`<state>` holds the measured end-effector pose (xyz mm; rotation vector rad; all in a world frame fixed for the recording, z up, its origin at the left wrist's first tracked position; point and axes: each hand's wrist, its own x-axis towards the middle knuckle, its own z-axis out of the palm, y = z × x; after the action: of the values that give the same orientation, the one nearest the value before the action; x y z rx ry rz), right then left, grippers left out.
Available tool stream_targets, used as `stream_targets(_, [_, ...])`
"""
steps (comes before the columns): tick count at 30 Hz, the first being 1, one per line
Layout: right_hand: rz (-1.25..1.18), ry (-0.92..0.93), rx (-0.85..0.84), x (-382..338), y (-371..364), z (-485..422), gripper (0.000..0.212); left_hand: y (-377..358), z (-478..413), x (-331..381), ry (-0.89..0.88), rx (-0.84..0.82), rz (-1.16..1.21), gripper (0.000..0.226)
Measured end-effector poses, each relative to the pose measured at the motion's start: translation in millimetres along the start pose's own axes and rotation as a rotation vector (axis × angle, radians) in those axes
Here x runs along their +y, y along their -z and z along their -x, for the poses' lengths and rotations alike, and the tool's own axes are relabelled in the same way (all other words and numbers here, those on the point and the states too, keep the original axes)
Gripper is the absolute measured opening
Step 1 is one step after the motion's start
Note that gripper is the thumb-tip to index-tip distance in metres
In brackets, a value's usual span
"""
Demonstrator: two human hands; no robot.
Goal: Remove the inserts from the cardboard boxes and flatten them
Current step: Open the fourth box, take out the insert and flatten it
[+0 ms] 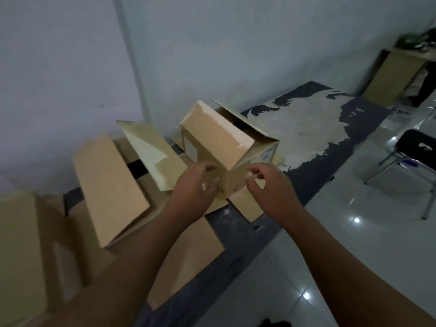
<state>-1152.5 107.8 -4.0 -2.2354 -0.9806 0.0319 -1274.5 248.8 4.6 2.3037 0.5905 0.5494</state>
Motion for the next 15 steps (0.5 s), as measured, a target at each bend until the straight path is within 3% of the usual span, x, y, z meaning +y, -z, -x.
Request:
stream_targets(6, [-0.029,0.074,-0.138,77.9,39.4,-81.9,0.029,-61.8,-72.2,36.0,0.107,0.085,-0.008,0.031])
stream_targets(15, [-0.081,0.298,-0.202,116.9,24.0,-214.5,0.024,-98.0,-183.4,17.5,0.249,0.078,-0.144,0.029])
